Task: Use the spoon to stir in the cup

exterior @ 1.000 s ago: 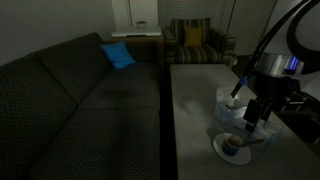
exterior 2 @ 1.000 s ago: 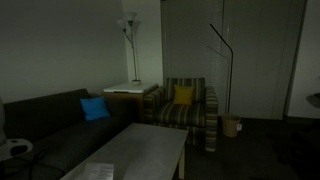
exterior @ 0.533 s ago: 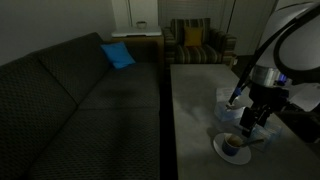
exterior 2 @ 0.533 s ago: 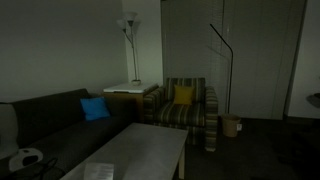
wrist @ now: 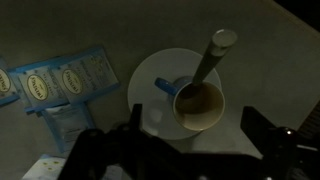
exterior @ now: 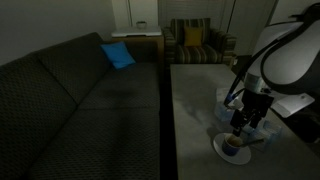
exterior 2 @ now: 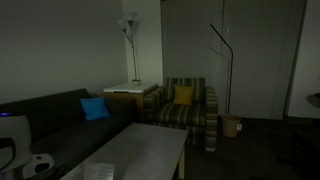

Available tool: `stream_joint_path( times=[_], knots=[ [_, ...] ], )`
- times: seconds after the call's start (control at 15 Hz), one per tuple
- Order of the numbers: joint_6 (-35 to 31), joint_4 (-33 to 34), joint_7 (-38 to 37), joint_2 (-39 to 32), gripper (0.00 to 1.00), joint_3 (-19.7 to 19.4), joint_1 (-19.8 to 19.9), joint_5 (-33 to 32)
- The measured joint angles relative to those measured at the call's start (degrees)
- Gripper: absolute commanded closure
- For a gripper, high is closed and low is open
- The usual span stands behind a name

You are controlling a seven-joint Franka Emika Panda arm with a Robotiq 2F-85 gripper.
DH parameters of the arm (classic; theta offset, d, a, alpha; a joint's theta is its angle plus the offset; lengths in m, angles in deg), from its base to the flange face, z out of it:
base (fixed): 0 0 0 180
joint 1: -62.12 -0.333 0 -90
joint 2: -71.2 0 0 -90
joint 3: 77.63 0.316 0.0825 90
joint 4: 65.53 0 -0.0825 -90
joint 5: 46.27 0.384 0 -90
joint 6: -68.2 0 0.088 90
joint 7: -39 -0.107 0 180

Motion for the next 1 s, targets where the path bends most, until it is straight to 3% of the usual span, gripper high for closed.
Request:
stream_joint_path(
  times=[1.0],
  knots=[
    [0.05, 3.03, -1.51, -3.49, 0.0, 0.0, -0.02, -0.01]
  ],
)
